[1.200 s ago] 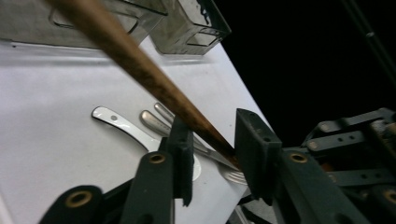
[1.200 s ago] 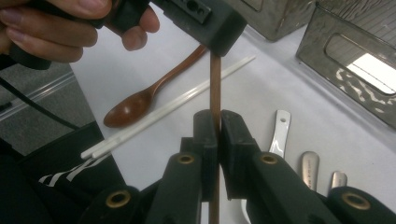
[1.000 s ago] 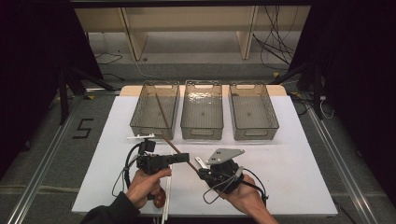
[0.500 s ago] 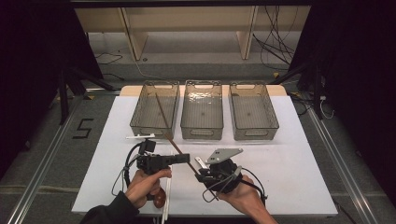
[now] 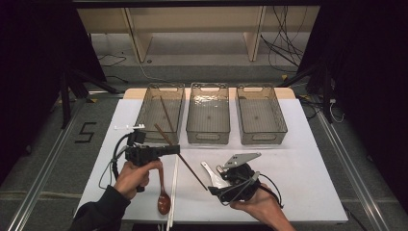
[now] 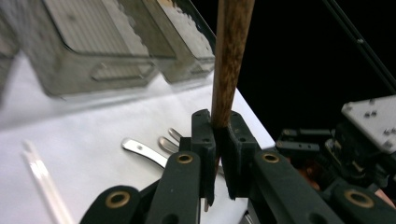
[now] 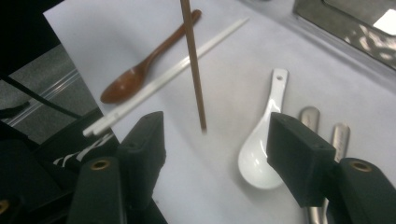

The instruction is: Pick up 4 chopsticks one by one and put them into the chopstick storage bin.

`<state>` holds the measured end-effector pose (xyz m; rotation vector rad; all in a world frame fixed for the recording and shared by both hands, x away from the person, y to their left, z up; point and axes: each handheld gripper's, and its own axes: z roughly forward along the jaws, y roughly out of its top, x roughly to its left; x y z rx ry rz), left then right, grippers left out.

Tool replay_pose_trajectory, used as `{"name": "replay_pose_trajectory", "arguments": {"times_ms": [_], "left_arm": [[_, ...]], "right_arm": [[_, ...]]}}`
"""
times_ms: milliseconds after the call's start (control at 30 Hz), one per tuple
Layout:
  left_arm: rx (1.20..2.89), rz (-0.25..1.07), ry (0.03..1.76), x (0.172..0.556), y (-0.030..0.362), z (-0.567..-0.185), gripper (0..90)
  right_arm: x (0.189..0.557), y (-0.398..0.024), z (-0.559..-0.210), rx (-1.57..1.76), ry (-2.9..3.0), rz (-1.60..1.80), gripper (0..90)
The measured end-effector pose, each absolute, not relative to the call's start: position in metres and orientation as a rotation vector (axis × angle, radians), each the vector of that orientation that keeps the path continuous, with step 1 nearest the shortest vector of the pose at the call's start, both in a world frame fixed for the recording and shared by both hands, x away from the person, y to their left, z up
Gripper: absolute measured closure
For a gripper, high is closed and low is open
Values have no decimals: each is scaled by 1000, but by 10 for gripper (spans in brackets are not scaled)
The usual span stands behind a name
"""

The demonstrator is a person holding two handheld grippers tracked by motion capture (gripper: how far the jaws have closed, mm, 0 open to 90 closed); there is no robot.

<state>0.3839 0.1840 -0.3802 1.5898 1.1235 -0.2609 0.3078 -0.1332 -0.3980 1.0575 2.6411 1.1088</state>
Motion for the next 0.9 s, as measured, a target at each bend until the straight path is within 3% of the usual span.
{"name": "replay_pose_trajectory", "arguments": {"times_ms": [400, 900], "left_arm": [[1598, -165, 1183, 435, 212, -340, 836], [1575, -55, 1296, 493, 246, -311, 835]], "right_arm": [[303, -152, -402, 1133, 2606, 1115, 292], [303, -152, -405, 1132, 2620, 1113, 282]]}}
